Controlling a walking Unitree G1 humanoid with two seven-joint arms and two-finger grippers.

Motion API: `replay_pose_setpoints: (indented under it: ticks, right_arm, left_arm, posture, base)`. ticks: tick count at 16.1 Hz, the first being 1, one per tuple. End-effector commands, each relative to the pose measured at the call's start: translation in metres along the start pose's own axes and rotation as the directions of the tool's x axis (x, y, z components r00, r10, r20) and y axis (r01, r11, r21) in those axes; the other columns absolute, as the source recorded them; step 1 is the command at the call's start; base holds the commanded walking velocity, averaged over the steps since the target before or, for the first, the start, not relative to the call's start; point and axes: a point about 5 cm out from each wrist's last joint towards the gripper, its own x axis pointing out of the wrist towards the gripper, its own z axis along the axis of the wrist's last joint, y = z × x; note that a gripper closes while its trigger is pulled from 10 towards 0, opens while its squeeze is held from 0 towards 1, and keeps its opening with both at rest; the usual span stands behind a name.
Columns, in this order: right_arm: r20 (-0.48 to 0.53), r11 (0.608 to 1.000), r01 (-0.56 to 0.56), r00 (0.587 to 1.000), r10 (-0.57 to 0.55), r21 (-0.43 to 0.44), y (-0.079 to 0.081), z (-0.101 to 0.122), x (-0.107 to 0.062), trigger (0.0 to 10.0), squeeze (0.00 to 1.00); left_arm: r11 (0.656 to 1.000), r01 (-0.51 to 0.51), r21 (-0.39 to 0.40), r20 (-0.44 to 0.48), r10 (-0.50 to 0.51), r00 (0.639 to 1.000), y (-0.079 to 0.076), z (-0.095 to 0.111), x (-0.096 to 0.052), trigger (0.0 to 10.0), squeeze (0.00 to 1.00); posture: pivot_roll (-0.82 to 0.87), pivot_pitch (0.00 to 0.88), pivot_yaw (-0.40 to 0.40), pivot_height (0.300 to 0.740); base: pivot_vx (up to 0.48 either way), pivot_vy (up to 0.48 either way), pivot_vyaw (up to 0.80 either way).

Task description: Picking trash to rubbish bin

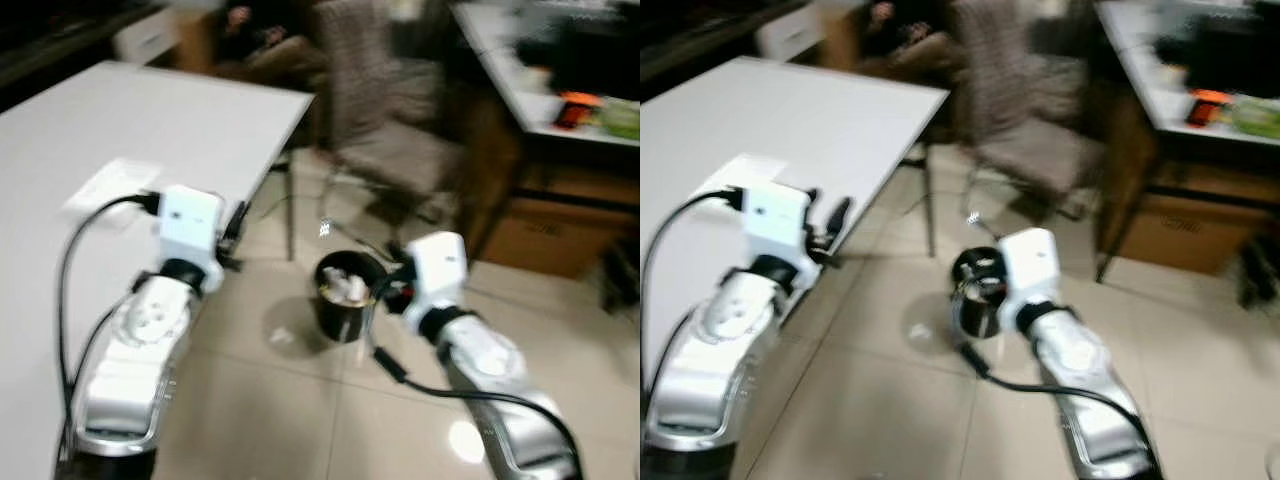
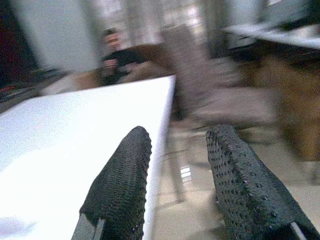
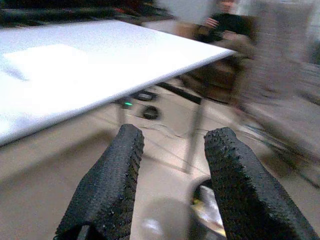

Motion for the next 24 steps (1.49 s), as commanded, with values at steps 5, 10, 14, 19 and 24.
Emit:
replay_pose_setpoints:
  ticks: [5, 10, 14, 19, 24]
  right_arm:
    - [0.000, 0.999, 0.034, 0.999, -0.034, -0.024, -0.008, -0.001, -0.003, 10.0, 0.00]
    - [-0.002, 0.999, 0.025, 1.000, -0.025, -0.035, -0.007, -0.001, -0.003, 10.0, 0.00]
    - [-0.004, 0.999, 0.041, 0.999, -0.041, -0.017, -0.008, -0.003, -0.005, 10.0, 0.00]
    - [-0.011, 0.998, 0.067, 0.998, -0.067, -0.021, -0.011, -0.006, -0.008, 10.0, 0.00]
    - [-0.050, 0.995, 0.095, 0.994, -0.096, -0.024, -0.020, -0.009, -0.014, 10.0, 0.00]
  left_arm:
    - [1.000, -0.017, 0.019, -0.009, 0.017, 1.000, -0.001, -0.001, 0.003, 10.0, 0.00]
    - [1.000, -0.021, 0.020, -0.020, 0.022, 1.000, -0.002, -0.003, 0.007, 10.0, 0.00]
    - [1.000, -0.020, 0.018, -0.030, 0.021, 0.999, -0.001, -0.005, 0.008, 10.0, 0.00]
    - [1.000, 0.005, -0.003, -0.035, -0.005, 0.999, -0.006, -0.007, 0.009, 10.0, 0.00]
    - [1.000, 0.002, -0.021, -0.051, -0.003, 0.999, -0.011, -0.015, 0.006, 10.0, 0.00]
  posture:
    - [-0.05, 0.007, -0.017, 0.740]
    - [-0.05, 0.007, -0.015, 0.740]
    - [-0.05, 0.006, -0.012, 0.740]
    - [-0.06, 0.006, -0.008, 0.740]
    - [-0.07, 0.007, -0.047, 0.740]
  base:
    - [0.277, 0.000, 0.80]
    - [0.293, 0.000, 0.80]
    - [0.293, 0.000, 0.00]
    - [0.295, 0.000, 0.00]
    - [0.295, 0.000, 0.00]
